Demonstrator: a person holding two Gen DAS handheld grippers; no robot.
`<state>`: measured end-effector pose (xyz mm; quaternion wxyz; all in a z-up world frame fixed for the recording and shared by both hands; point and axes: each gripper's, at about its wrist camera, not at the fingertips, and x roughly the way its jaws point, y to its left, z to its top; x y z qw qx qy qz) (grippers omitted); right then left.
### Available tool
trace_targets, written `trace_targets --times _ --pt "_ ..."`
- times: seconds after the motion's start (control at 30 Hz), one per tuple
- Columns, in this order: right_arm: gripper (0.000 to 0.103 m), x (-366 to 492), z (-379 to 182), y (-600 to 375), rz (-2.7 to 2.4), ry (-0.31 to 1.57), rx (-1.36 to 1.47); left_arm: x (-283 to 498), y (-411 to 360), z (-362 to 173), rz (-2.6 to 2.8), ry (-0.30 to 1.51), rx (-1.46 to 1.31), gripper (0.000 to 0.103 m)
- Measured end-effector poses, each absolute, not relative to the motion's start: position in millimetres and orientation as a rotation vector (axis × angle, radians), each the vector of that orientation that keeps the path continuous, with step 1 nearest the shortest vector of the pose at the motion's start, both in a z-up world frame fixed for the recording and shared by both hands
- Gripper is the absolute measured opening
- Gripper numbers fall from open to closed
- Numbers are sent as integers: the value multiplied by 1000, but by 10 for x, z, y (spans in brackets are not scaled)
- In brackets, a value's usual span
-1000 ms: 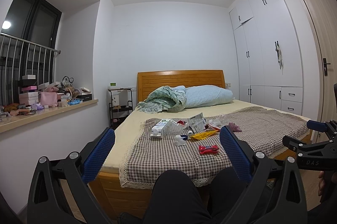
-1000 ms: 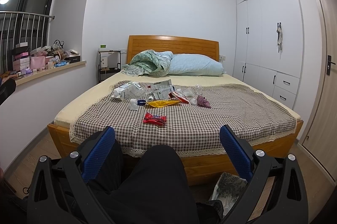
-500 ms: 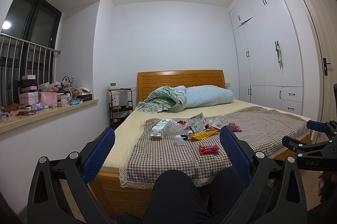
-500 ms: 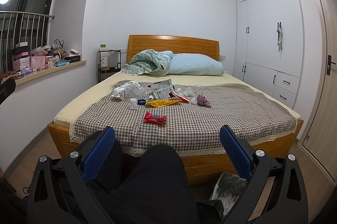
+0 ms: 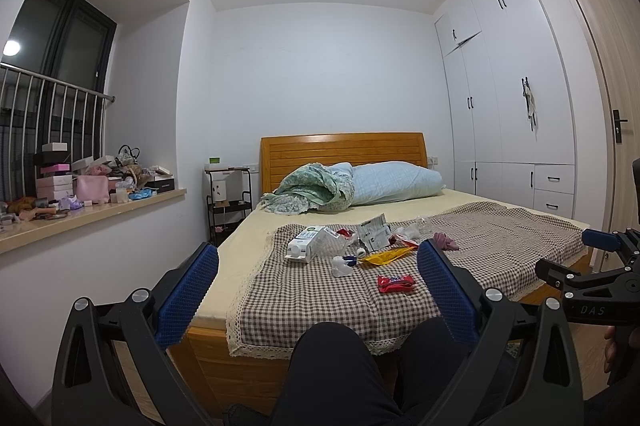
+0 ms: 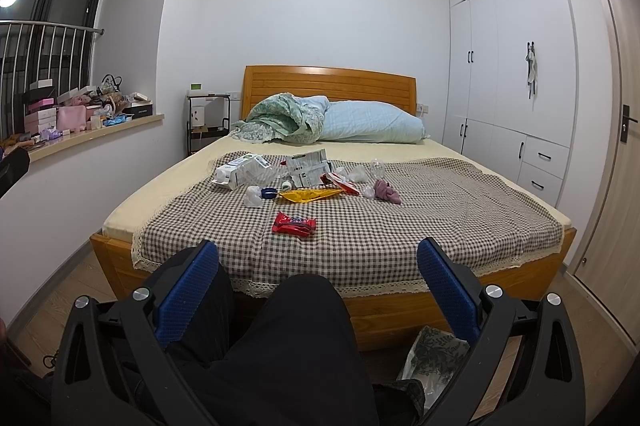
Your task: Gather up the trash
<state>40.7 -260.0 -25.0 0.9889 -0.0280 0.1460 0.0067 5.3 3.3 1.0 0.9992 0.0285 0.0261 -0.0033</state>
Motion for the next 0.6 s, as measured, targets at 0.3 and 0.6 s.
trace_targets --times 0.3,0.6 --pt "95 401 -259 -2596 14 297 -56 74 41 -28 -8 57 56 96" --pt "95 495 -329 -2657 22 336 -11 201 46 -113 -11 91 55 96"
